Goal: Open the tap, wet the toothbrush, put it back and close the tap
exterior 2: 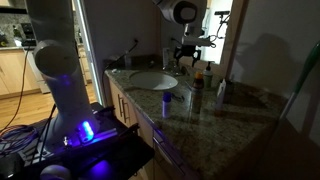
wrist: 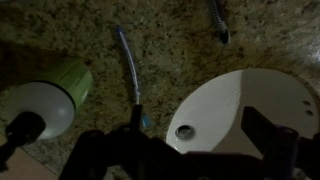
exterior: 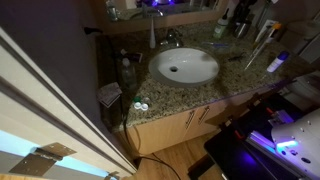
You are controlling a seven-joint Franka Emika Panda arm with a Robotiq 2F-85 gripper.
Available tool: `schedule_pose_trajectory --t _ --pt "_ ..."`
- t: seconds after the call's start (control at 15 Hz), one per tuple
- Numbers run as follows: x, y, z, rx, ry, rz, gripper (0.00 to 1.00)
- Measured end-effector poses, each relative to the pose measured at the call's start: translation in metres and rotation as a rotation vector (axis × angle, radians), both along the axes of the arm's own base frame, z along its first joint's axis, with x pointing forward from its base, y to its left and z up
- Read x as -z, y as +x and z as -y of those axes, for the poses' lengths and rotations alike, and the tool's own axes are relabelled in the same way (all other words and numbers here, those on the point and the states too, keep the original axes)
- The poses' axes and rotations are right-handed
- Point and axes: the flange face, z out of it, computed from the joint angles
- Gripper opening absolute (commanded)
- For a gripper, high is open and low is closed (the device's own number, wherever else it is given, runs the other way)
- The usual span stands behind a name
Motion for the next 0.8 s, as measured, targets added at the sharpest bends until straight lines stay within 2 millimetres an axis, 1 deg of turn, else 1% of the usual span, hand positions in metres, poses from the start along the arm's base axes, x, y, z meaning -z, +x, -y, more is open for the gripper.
schedule_pose_trajectory --t 0.07,0.13,0.2,0.4,0.53,0.67,0.8 --pt "0.01 0.001 -0.01 -0.006 -0.002 -0.006 1.0" --pt "0.017 0.003 -0.017 -0.01 0.0 -0.015 1.0" --pt "0.018 0.003 -0.017 -0.011 0.0 -0.017 1.0" --pt "0.014 0.003 -0.013 -0.004 -0.002 -0.01 1.0" --pt "0.021 -0.002 -0.002 0.002 -0.038 -0.038 1.0" --pt "0.042 -0.004 0.012 0.007 -0.062 -0.071 1.0" --pt "0.069 -0.001 0.017 0.01 -0.072 -0.081 1.0"
